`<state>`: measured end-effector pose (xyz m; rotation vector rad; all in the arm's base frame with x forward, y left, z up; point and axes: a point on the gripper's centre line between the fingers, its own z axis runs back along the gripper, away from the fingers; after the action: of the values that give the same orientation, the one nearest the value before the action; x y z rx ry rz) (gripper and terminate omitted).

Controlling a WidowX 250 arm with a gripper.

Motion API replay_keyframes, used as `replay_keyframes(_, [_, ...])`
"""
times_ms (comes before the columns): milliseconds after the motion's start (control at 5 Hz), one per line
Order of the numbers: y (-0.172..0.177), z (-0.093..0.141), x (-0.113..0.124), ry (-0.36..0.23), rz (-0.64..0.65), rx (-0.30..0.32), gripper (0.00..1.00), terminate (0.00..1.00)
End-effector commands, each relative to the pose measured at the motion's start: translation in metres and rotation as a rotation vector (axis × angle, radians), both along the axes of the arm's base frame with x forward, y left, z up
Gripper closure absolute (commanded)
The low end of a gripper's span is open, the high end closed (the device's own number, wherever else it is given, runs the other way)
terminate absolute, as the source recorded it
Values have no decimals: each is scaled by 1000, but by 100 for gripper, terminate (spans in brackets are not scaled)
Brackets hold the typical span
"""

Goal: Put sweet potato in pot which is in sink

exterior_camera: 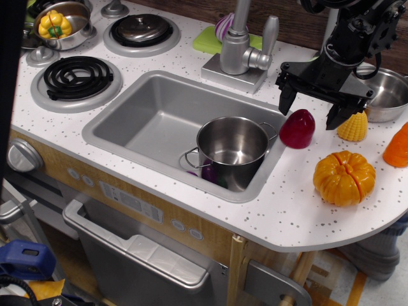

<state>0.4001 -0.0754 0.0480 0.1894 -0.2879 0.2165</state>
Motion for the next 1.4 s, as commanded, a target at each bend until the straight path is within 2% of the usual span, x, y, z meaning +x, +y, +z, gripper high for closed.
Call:
replay_keyframes(0, [0,0,0,0,0,0,0,0])
replay_keyframes(600, [14,-13,1,-45,-60,-43,0,0])
replay_keyframes(800, [19,-16,3,-80,-99,-50,0,0])
replay_keyframes(1200, [20,-6,9,-80,-174,-35,0,0])
